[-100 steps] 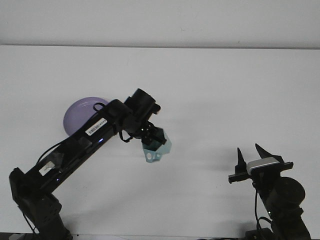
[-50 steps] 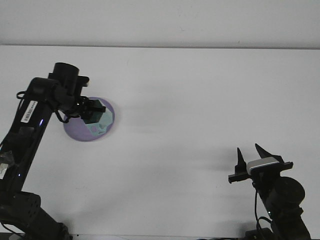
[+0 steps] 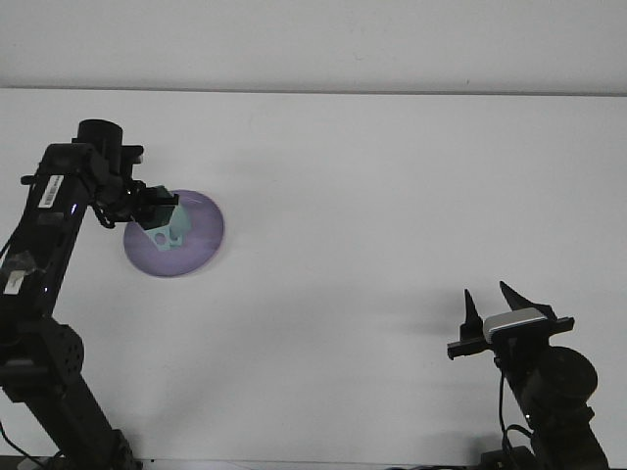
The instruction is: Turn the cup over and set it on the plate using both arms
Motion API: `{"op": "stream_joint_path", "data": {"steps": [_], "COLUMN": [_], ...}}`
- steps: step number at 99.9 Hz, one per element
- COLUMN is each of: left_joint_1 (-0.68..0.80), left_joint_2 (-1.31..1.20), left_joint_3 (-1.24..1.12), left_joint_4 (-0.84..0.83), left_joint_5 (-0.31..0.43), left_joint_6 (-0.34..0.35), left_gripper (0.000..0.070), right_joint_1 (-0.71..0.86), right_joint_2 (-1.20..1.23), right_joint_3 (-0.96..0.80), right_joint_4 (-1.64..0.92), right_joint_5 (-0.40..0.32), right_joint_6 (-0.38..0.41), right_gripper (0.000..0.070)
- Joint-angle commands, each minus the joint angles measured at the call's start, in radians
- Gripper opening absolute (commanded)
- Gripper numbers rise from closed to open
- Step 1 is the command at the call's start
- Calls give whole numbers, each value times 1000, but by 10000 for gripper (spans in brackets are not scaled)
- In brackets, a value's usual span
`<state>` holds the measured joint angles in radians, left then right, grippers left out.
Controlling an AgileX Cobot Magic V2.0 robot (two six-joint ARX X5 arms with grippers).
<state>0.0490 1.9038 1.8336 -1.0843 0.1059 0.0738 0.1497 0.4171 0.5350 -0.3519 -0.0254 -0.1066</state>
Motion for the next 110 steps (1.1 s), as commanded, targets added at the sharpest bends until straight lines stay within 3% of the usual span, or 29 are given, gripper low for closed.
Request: {"op": "stream_joint_path", "data": {"steps": [1,41,45,54,59,84,110], "left_joint_1": [-1,0,0,0,0,4,38], "left_joint_2": [45,125,125,125,124,75,-160], "left_joint_3": [23,23,23,23,23,98,114], "left_joint_4": [-2,16,15,16,21,-32,-20], "left_joint_5": [-6,-52,-52,-52,-52,-51,-51], "left_joint_6": [20,55,65,65,65,64,51], "left_gripper": [12,34,115,405,481,492,490], "right_joint_1": [2,2,2,2,2,2,2], "right_joint_2": [1,2,2,2,2,2,2], "right_joint_3": [7,7,7,7,7,7,7], "right_joint_4": [7,7,7,7,7,7,6], "right_joint_5": [0,0,0,0,0,0,0], "right_joint_6": [13,13,13,13,13,13,13], "right_gripper": [372,371,372,372,372,372,372]}}
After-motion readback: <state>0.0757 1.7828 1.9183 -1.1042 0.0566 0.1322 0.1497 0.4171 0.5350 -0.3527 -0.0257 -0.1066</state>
